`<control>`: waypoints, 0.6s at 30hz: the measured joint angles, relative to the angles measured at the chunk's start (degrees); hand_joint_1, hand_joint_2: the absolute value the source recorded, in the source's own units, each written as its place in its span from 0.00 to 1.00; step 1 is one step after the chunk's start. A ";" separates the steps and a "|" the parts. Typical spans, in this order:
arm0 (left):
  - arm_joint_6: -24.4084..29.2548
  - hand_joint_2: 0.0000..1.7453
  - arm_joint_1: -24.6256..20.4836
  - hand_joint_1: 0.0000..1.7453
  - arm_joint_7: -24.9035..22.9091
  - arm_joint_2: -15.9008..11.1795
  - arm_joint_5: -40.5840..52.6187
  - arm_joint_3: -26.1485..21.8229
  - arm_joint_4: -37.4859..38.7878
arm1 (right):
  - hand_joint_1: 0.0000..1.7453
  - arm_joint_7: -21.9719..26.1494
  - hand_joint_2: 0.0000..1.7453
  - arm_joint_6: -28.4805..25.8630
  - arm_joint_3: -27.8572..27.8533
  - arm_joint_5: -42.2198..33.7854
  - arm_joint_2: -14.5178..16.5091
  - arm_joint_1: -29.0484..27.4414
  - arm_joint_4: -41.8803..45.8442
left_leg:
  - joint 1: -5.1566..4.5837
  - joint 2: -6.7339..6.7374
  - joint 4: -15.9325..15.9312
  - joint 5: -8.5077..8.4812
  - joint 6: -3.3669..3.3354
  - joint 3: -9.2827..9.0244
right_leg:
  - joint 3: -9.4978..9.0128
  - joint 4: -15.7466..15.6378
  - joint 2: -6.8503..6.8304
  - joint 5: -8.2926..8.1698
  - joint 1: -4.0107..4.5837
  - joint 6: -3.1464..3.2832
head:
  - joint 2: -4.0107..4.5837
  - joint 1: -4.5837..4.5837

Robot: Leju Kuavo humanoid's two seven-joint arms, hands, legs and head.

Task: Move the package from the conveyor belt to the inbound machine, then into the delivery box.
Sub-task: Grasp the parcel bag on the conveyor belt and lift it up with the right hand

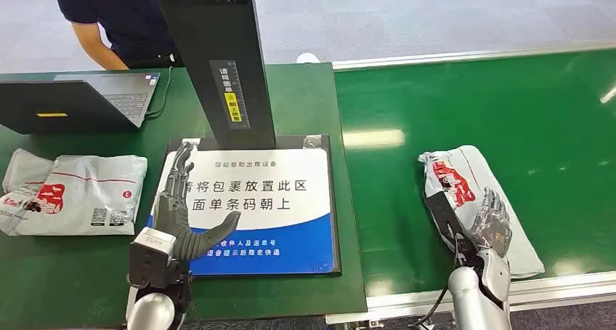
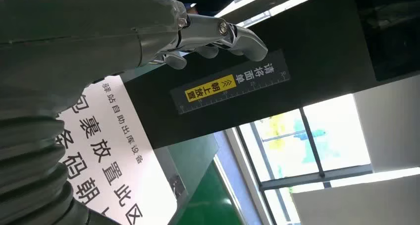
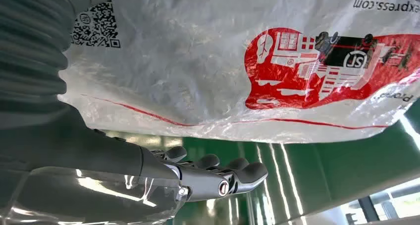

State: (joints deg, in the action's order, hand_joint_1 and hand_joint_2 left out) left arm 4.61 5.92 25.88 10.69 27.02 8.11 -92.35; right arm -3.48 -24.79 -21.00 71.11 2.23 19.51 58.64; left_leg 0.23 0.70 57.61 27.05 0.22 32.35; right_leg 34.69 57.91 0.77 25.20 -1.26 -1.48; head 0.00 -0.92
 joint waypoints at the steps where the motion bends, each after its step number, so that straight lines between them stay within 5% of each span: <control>1: 0.00 1.00 -0.01 0.00 0.00 0.00 -0.01 0.00 0.00 | 0.00 -0.07 1.00 -0.07 -0.01 0.00 -0.09 0.16 -0.44 | 0.00 0.00 0.00 0.00 0.00 0.00 | 0.00 0.00 0.00 0.00 0.00 0.00 | 0.00 0.00; 18: -0.90 1.00 -1.01 0.00 -0.18 0.00 -0.56 0.21 0.27 | 0.00 -6.37 1.00 0.50 -2.22 3.94 -2.38 4.21 -12.51 | 0.00 0.00 0.02 0.00 -0.01 -0.17 | -0.18 -0.05 -0.01 0.01 0.01 -0.01 | 0.00 0.01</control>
State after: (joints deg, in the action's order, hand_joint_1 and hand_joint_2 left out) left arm 3.72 4.92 25.70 10.69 26.45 8.32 -92.08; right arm -9.85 -24.29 -23.22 75.05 -0.15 23.71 46.12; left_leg 0.23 0.70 57.63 27.05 0.21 32.18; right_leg 34.51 57.87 0.76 25.21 -1.25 -1.49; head 0.00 -0.91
